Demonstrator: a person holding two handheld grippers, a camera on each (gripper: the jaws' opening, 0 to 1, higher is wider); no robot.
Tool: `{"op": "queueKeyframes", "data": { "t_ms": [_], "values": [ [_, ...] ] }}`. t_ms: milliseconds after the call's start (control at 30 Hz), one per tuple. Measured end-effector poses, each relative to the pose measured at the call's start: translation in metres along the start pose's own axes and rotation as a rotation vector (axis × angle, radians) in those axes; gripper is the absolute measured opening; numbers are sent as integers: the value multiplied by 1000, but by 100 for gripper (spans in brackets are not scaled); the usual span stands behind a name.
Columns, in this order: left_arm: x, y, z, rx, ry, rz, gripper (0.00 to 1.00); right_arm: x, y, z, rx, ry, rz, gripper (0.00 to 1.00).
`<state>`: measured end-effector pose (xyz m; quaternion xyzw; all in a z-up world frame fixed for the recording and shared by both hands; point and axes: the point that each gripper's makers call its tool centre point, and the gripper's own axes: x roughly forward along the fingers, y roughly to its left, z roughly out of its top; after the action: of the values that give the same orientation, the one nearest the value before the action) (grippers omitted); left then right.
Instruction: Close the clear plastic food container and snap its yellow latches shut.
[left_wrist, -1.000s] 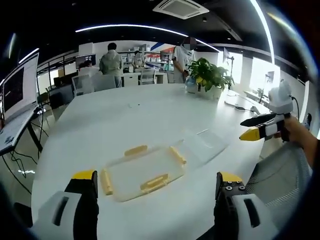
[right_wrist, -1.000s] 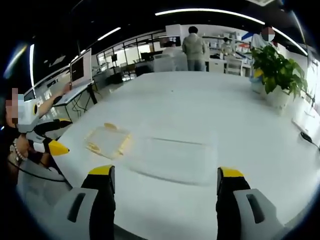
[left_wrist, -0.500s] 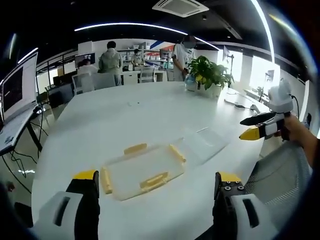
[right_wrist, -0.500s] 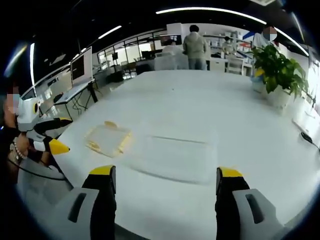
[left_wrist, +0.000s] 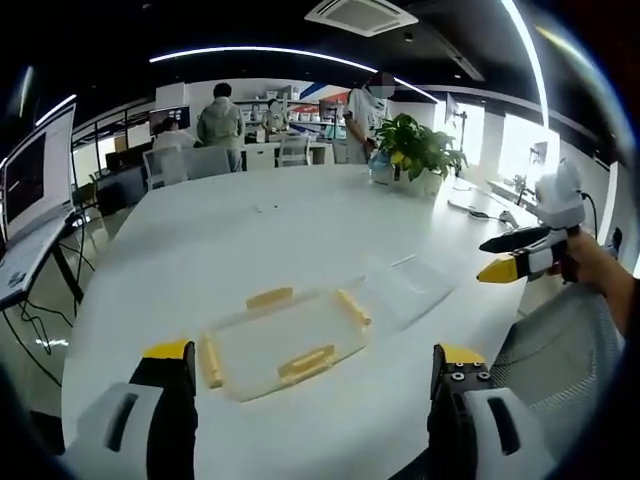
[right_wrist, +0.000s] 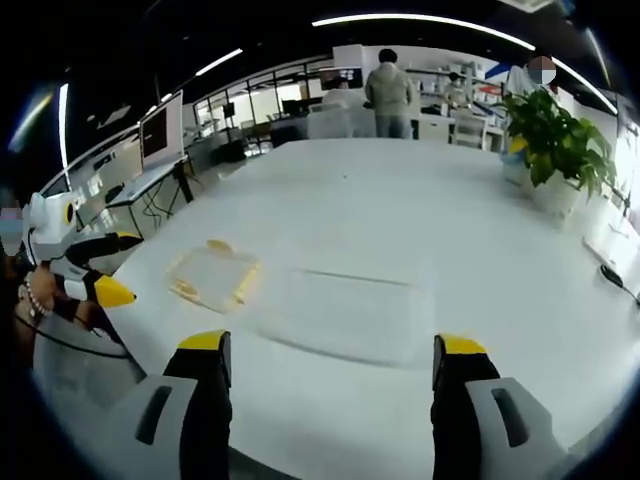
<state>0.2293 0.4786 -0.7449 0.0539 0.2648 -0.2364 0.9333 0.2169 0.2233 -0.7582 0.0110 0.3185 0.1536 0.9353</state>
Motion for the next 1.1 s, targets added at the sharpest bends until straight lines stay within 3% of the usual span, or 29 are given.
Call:
{"op": "queueKeyframes", "data": {
  "t_ms": [300, 533, 633, 700, 833, 967, 1100],
  "values": [
    [1, 1, -5, 1, 26, 4, 97, 0, -1, -3, 0, 14, -5, 80],
    [0, 0, -3, 1, 13, -2, 99, 0, -4, -3, -1, 14, -16, 85],
    [2, -4, -5, 11, 17, -34, 99, -1, -2, -4, 14, 19, -4, 84],
    [2, 1, -14, -31, 77, -16, 99, -2, -2, -3, 15, 12, -3, 84],
    [-1, 5, -3, -14, 11, -33, 99, -2, -2, -2, 21, 8, -1, 85],
    [-3, 27, -11, 14, 45, 15, 99, -3, -2, 0, 27, 1, 1, 88],
    [-7, 34, -11, -43, 18, -9, 99, -4, -3, 3, 41, -14, 9, 87]
  ]
}}
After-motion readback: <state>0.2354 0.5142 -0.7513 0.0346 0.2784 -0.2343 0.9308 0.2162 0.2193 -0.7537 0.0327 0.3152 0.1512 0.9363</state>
